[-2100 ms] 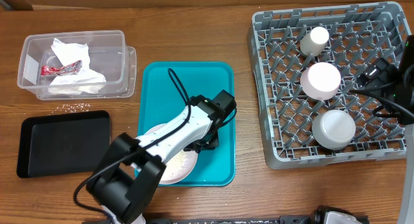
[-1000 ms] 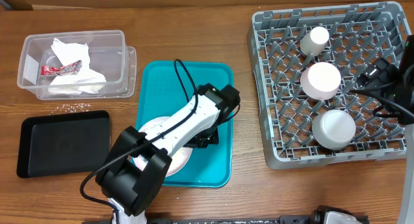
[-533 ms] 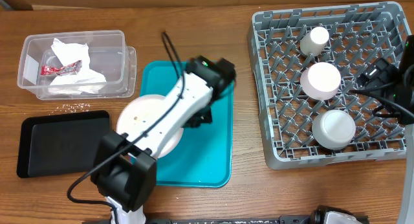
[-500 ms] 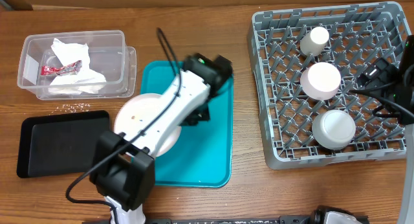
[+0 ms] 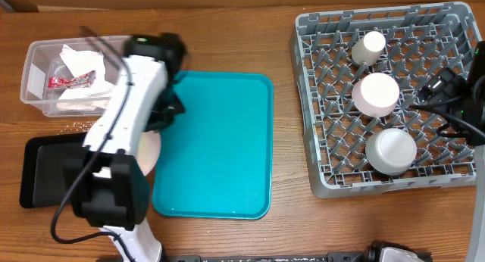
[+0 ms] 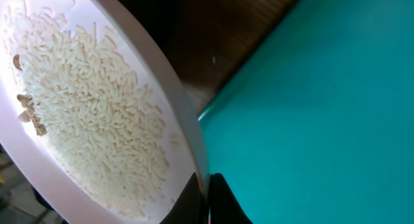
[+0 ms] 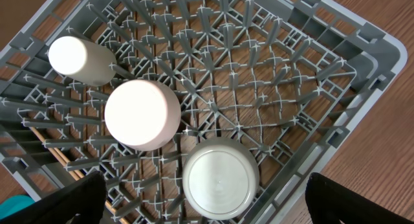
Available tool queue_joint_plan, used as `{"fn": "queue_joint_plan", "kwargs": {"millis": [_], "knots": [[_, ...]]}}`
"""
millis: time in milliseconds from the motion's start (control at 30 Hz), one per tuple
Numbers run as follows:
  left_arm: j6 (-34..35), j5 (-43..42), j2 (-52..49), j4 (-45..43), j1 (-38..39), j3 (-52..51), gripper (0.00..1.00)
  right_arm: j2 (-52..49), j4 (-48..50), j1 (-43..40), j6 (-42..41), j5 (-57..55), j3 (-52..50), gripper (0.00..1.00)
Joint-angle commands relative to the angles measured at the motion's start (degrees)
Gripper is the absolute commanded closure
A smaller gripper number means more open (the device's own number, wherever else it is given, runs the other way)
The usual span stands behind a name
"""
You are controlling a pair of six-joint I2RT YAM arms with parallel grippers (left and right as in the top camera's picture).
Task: Sort waste into correct bins and load items into the dishwasher
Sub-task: 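Carry the plate over the black tray and tilt it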
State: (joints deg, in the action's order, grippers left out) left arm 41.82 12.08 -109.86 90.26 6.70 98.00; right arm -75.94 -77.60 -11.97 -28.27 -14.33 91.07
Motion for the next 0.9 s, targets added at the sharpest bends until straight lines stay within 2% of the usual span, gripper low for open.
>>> {"fn": "queue_joint_plan", "kwargs": {"millis": [0, 100, 433, 600, 700, 867], "knots": [[-7.7, -8.5, 0.2, -2.3, -4.9, 1.6, 0.96, 0.0, 0.3, -0.2, -0.1, -0.2, 1.2, 0.0], [-11.3, -14.3, 0.2, -5.1, -8.8, 1.6, 0.96, 0.0, 0.3, -0.2, -0.1, -0.2, 1.2, 0.0], [-19.1, -23.6, 0.2, -8.0, -18.7, 1.6, 0.96, 0.0, 0.3, -0.2, -0.1, -0.2, 1.2, 0.0], [-25.2, -34.4, 0.2, -7.8, -24.8, 1.6, 0.96, 0.0, 0.3, -0.2, -0.1, -0.2, 1.2, 0.0], [-26.3, -37.2, 0.2, -7.1, -28.2, 1.6, 0.96, 0.0, 0.3, -0.2, -0.1, -0.2, 1.2, 0.0], [-32.0, -43.8, 0.2, -5.4, -34.2, 1.6, 0.96, 0.0, 0.3, -0.2, -0.1, -0.2, 1.2, 0.0]]}}
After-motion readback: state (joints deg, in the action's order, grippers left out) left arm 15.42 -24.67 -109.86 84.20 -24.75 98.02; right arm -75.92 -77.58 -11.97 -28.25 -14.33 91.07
